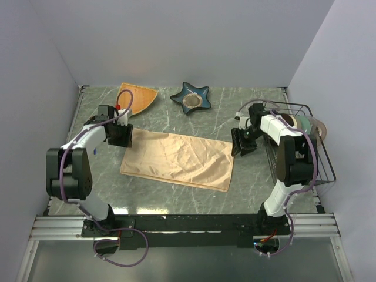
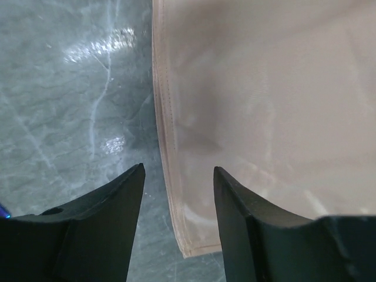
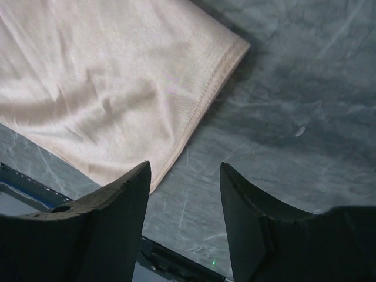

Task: Fold the napkin into a case and place the utensils inside
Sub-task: Pick up the rectangle-folded napkin at the center of the board.

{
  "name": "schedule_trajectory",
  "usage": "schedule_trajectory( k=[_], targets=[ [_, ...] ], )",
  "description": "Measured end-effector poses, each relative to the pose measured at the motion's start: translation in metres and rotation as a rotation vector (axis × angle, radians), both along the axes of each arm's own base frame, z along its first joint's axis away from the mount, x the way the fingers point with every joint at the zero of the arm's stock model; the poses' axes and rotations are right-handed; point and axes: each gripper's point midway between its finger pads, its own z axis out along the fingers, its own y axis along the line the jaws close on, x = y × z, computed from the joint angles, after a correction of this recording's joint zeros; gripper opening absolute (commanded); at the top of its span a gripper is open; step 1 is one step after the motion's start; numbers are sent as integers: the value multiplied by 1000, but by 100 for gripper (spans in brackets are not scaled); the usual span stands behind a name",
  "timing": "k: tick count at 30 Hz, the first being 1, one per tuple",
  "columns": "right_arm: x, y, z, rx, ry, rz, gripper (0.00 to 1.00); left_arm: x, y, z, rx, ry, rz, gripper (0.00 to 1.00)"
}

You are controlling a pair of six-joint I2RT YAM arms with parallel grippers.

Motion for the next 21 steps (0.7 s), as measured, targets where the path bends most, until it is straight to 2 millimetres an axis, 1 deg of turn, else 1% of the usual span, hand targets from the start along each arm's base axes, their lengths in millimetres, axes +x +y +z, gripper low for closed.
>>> schedule_trajectory(
  k=[3, 6, 7, 8, 10, 11, 16, 17, 18, 21],
  targets=[
    [-6, -2, -4, 6, 22, -12, 58, -2, 3, -24, 7, 72, 12, 52],
    [-13, -2, -7, 15, 40, -20, 58, -5, 3, -43, 12, 127, 16, 48],
    [-14, -2, -8, 19, 46, -22, 58, -3, 4, -44, 13, 129, 19, 46],
    [-16, -2, -9, 22, 52, -25, 58, -1, 4, -44, 13, 124, 19, 40],
    [-18, -3, -10, 26, 61, -33, 58, 5, 4, -43, 14, 115, 19, 33],
    [-19, -3, -10, 28, 65, -38, 58, 6, 4, -45, 13, 116, 20, 24],
    [-23, -6, -14, 31, 80, -49, 58, 9, 4, -46, 16, 117, 10, 10],
    [-24, -6, -14, 31, 82, -50, 58, 8, 2, -46, 16, 117, 6, 3],
    [-24, -6, -15, 32, 84, -51, 58, 8, 0, -46, 17, 117, -1, 1],
    [-24, -5, -14, 38, 84, -51, 58, 8, -5, -44, 15, 116, -14, 1]
  ],
)
